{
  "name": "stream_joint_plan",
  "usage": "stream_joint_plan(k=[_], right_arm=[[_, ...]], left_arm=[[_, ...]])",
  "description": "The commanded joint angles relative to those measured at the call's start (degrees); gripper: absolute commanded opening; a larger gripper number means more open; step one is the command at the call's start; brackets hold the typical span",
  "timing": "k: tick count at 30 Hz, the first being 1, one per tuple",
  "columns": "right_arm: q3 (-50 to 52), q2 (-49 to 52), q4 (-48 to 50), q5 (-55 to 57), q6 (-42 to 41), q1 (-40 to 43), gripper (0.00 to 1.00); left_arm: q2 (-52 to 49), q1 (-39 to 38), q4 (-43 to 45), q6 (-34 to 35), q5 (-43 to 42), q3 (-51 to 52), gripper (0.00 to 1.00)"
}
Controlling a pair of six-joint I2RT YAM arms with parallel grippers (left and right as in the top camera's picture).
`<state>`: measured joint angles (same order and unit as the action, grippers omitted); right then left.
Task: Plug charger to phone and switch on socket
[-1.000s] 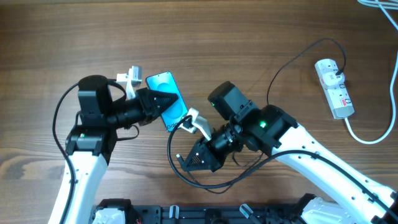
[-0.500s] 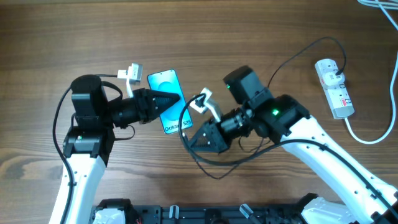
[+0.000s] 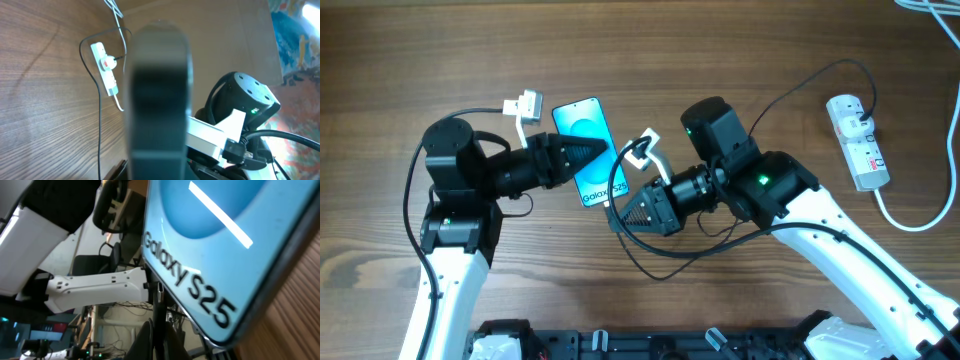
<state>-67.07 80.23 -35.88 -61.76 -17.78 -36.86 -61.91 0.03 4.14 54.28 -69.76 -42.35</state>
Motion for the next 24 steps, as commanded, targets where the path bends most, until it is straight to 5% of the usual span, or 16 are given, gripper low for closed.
stream_joint_plan(k=[1, 11, 24], right_arm=[[0.02, -0.74, 2.23, -1.55, -1.90, 0.11, 0.04], [0.02, -0.72, 4.76, -3.37, -1.73, 0.15, 0.04], [0.02, -0.72, 9.16, -11.23, -1.79, 0.15, 0.04]], left_arm=[[0.63, -0.13, 0.63, 0.87, -3.26, -0.20, 0.04], [0.63, -0.13, 14.58, 9.94, -5.29, -0.20, 0.04], [0.63, -0.13, 14.75, 9.99, -4.76, -0.20, 0.04]])
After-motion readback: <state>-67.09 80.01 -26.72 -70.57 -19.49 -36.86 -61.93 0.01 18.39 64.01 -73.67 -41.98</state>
